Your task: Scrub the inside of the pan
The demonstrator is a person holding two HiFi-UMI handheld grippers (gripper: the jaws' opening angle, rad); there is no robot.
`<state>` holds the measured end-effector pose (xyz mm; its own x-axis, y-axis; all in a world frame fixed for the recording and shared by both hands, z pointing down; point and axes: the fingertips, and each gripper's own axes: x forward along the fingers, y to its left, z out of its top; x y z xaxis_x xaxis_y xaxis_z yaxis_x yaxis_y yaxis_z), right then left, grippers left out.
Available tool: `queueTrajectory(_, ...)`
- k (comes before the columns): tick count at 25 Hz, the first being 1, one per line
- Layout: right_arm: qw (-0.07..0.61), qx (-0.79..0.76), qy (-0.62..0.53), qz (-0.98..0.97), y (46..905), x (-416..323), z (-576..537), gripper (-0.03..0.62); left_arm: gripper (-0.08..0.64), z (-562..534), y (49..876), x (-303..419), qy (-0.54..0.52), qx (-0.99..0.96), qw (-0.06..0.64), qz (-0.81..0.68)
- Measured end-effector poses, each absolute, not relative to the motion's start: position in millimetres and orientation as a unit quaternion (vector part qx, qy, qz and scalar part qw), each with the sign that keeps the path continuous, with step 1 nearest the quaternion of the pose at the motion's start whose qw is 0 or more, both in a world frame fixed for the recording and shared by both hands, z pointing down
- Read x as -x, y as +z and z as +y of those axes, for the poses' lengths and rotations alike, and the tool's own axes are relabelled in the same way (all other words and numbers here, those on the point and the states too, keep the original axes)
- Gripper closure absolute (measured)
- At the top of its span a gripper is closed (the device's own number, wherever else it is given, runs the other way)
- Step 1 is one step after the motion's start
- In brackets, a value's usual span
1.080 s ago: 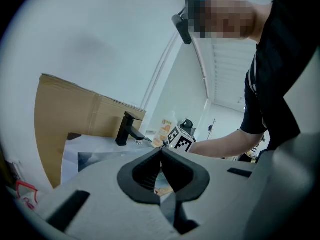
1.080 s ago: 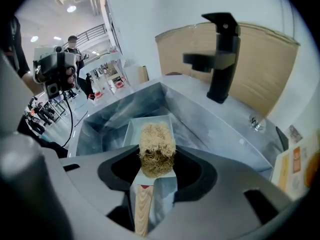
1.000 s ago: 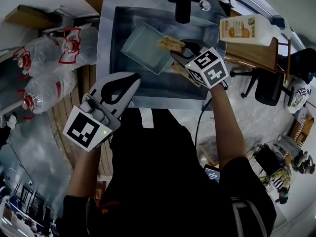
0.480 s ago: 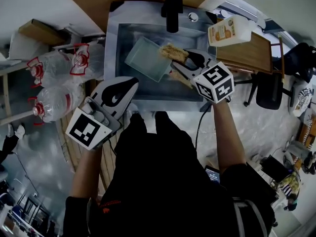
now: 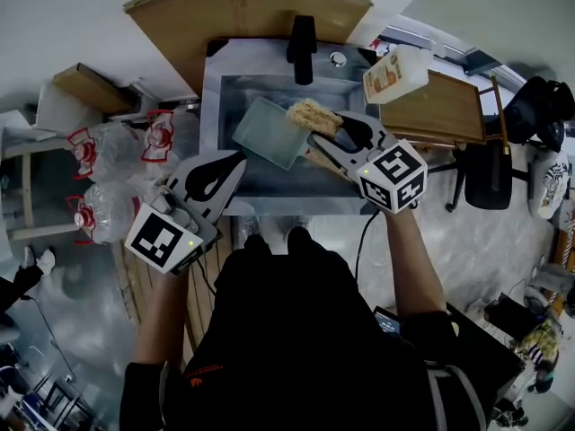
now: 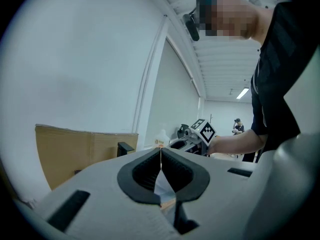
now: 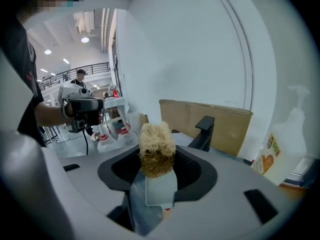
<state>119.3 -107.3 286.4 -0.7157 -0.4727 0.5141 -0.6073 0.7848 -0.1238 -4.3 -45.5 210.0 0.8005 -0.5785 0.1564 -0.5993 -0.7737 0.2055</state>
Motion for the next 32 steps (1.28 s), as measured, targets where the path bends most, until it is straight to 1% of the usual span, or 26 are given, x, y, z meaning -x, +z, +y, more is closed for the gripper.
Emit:
queueTrajectory(6, 0.193, -0.305, 0.129, -0.924, 247.9, -117.2, -94.4, 0.396, 0.537, -40.5, 188.8, 6.3, 0.036, -0.944, 0.102, -0.313)
queueTrajectory(13, 0.148, -0.319, 0.118, -0.929, 211.1, -118.6, -82.8, 0.396, 0.537, -41.9, 167.3, 8.5, 0.017, -0.949, 0.06, -0.308)
queueTrajectory(25, 0.1, -0.329, 0.109, -0.933, 175.3, -116.8, -67.6, 0.396, 0.537, -36.1, 150.7, 9.2, 0.004, -0.952, 0.048, -0.303)
queueTrajectory(32, 0.096, -0.333, 0.107, -0.932, 172.6, -116.1, -67.3, 0.397, 0.537, -33.7, 156.1, 9.0, -0.003, -0.951, 0.058, -0.305)
